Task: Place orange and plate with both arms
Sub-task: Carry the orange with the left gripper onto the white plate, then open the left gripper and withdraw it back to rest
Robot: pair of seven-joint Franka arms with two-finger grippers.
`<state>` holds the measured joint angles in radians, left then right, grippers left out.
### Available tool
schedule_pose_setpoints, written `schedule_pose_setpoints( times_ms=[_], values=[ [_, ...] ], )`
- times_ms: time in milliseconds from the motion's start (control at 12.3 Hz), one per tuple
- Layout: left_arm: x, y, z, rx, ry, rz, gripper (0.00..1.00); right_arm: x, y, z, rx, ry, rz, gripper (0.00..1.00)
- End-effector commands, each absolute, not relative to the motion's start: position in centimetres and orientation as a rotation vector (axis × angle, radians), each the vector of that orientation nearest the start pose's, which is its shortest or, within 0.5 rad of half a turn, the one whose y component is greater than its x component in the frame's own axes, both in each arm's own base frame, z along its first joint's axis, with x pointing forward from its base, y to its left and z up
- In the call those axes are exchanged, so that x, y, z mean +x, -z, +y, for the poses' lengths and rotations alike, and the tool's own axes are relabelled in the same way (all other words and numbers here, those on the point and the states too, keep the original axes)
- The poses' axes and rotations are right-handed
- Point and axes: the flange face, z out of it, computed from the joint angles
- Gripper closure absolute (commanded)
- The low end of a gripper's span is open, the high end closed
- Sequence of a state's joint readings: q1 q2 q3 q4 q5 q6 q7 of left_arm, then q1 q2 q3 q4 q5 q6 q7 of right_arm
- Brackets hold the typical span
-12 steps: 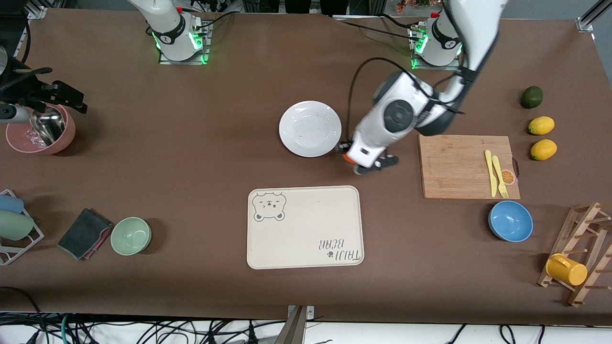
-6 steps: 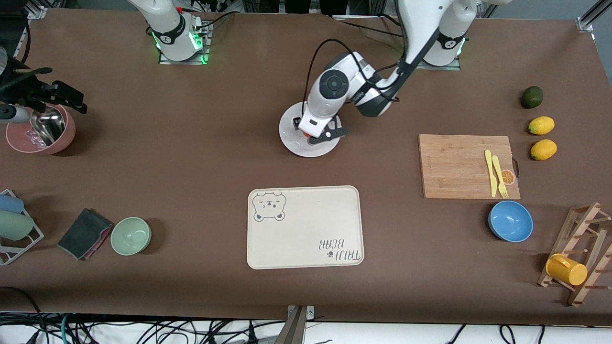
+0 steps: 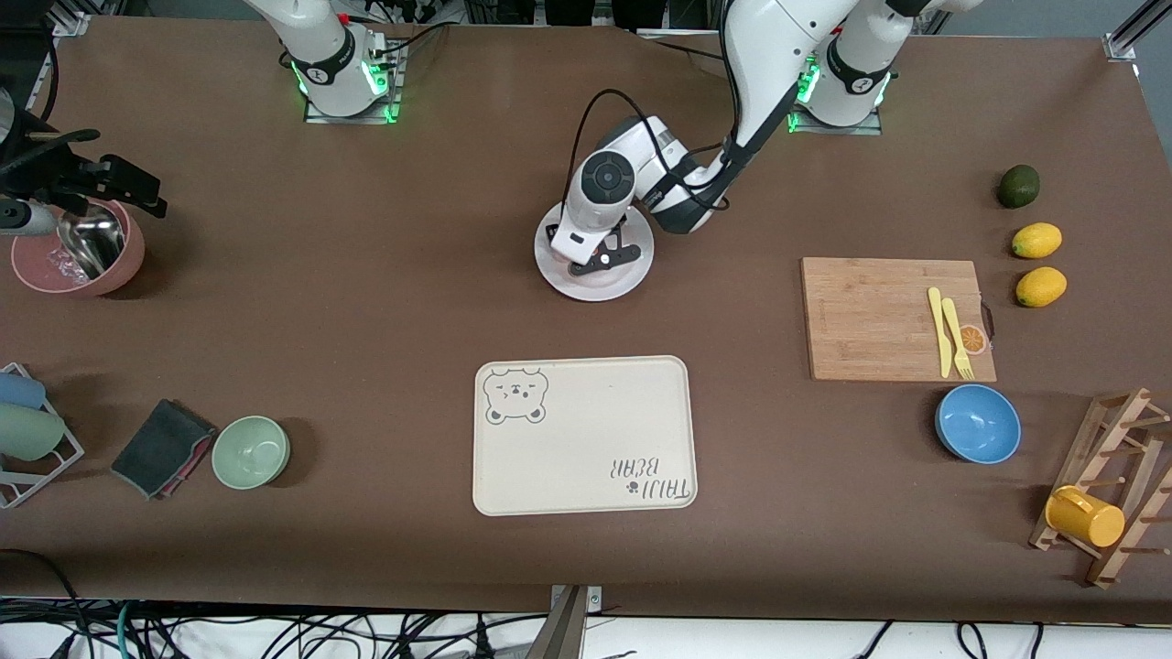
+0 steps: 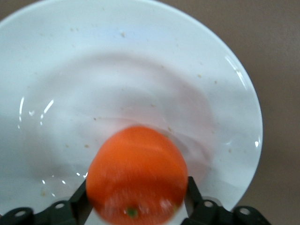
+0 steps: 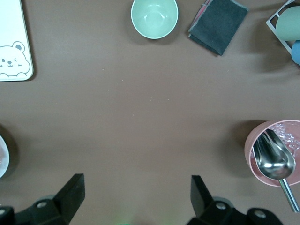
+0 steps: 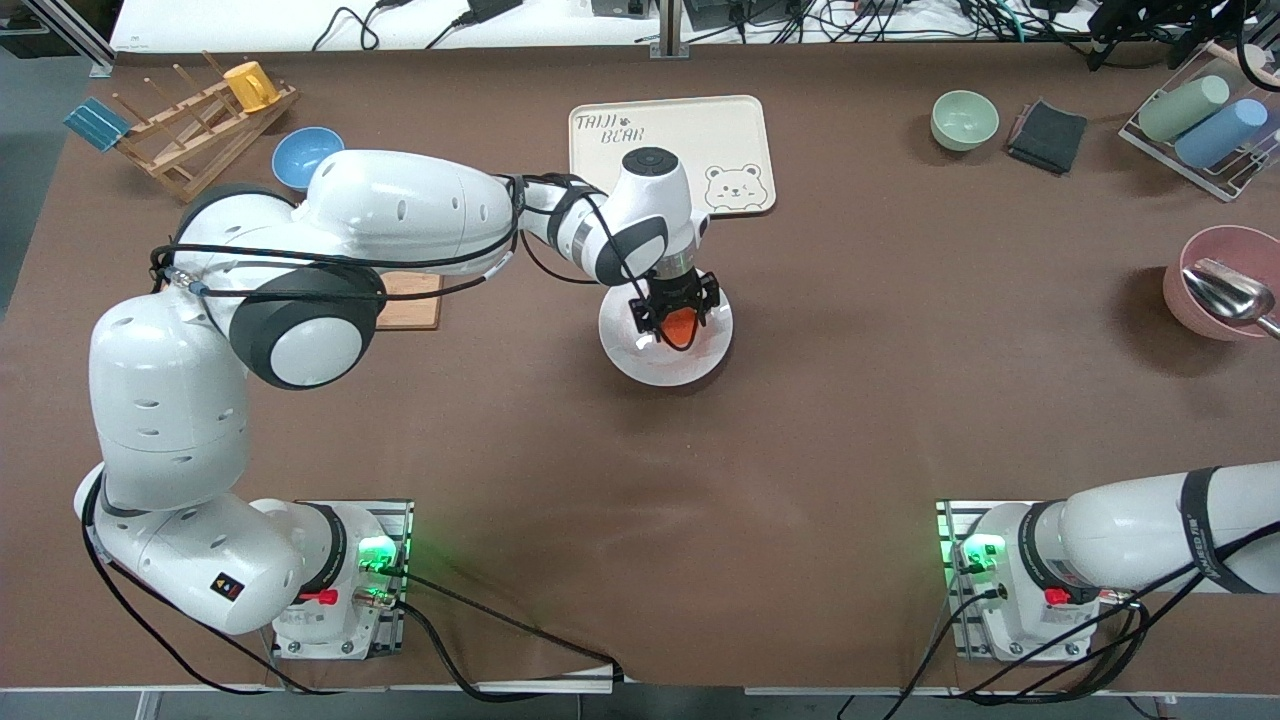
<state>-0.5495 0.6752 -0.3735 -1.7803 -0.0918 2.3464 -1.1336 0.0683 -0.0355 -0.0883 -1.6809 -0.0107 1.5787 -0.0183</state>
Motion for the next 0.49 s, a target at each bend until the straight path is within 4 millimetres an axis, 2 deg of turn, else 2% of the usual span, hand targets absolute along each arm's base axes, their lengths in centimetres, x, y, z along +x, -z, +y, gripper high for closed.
schedule_pose_setpoints(
  times_ms=[0,244,407],
  values=[
    [43.4,-21.6,-50.1,-3.099,-0.44,-0.525,0.0,53.7,-59.6,-1.3,-3.141,-0.099,0.009,0.0],
    [48.7,-25.9,-46.4,-3.015,-0.548,-0.441,0.0,53.7,-59.6,-1.2,-3.141,-0.099,0.007,0.0],
    [52.5,-27.9,-41.6,-3.012,-0.622,-0.381,0.0,53.7,-59.6,-1.3,-3.141,-0.097,0.009,0.0]
  ],
)
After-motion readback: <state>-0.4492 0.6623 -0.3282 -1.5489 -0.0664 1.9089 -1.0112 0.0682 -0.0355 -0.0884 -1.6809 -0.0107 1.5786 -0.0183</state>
